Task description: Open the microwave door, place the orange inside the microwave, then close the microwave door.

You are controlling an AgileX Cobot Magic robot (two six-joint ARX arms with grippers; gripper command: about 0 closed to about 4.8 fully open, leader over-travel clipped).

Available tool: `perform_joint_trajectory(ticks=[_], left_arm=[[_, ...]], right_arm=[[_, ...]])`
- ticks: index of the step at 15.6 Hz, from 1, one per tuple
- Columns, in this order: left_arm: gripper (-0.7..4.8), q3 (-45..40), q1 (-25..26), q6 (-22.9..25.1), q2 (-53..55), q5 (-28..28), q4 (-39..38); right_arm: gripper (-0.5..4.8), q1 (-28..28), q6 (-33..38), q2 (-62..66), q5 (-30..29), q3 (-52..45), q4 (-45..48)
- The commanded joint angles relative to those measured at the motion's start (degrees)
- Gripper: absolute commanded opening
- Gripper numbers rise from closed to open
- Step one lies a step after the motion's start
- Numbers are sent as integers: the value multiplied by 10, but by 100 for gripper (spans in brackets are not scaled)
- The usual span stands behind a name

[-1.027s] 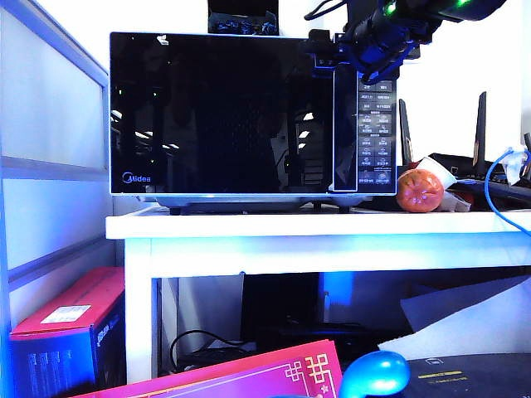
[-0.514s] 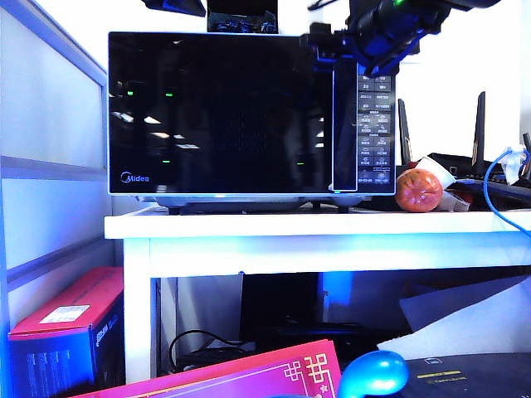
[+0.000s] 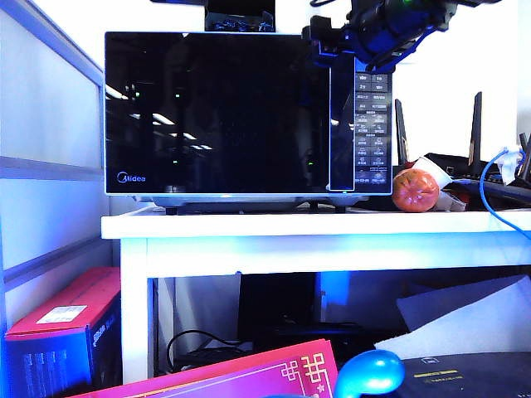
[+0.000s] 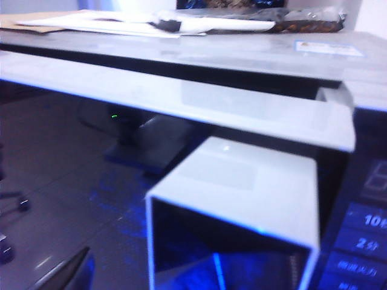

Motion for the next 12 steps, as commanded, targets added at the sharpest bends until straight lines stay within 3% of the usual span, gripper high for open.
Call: perform_joint_trajectory(ticks=[1,3,9,12], left_arm=[[-5,3,0,-14,-1,-4,42],[-5,3,0,-14,4,-21,43],[-5,3,0,-36,18,-21,61],[-5,3,0,-36,18,-21,62]], right_arm=[[333,9,-15,-24,-38,5,23],[333,9,-16,-34,-38,5,20],[333,2,-52,-57,66,5,16],[333,-18,-60,-68,66,5,-2]])
